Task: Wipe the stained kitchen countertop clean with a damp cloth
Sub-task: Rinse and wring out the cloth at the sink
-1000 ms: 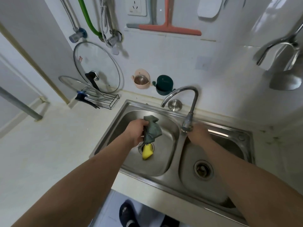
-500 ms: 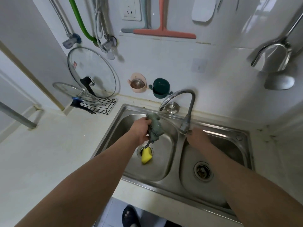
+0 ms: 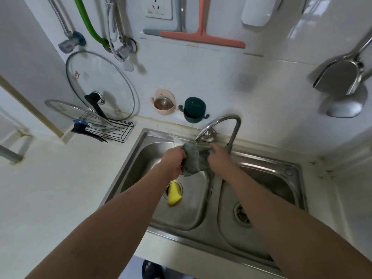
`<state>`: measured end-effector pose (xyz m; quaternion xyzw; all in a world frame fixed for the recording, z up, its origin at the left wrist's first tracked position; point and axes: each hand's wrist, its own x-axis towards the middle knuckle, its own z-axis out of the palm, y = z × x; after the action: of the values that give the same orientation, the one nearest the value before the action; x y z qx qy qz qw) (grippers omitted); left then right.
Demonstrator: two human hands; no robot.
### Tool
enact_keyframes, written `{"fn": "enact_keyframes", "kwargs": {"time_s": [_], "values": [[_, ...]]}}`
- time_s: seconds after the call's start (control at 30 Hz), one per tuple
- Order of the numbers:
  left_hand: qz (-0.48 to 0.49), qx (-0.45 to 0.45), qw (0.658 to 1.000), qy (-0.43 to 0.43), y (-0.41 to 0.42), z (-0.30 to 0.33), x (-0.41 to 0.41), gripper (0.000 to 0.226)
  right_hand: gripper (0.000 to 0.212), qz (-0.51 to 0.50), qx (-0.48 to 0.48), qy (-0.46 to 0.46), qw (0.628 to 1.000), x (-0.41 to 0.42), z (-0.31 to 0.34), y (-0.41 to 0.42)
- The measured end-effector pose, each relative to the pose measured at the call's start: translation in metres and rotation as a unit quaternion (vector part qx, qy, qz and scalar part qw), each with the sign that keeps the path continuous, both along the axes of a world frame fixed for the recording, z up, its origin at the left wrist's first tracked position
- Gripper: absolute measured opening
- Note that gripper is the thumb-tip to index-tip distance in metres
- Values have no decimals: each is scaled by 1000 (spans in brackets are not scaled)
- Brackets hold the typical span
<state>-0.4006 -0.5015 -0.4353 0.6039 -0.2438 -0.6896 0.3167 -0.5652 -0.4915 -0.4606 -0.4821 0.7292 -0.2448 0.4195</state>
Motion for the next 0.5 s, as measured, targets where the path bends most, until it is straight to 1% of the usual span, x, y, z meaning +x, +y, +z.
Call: {"fn": "enact_keyframes", "kwargs": {"time_s": [0.07,0.1,0.17,0.2,0.27,0.37,0.43,0.5], "values": [[-2,0,999,52,1,2,12,49,50,-28,38,-56,997,11,1,-15],[-4,6,997,75,1,3,18,49,40,-29,70,-104,992,15,2,-20],[-4,11,996,85,-1,3,34,46,23,-25,115,-239,964,26,2,-24],[-2,11,997,80,-3,2,42,42,22,-27,119,-283,951,29,-1,-26],[9,4,998,63,-8,-4,57,32,30,-33,99,-294,950,36,-4,-34],[10,8,1000,-2,-14,-19,72,28,26,-43,69,-268,960,52,-5,-41],[15,21,1000,1,-15,-27,74,27,24,-75,70,-256,961,61,-8,-45],[23,36,999,26,-15,-32,74,27,24,-125,77,-298,943,66,-12,-47]]}}
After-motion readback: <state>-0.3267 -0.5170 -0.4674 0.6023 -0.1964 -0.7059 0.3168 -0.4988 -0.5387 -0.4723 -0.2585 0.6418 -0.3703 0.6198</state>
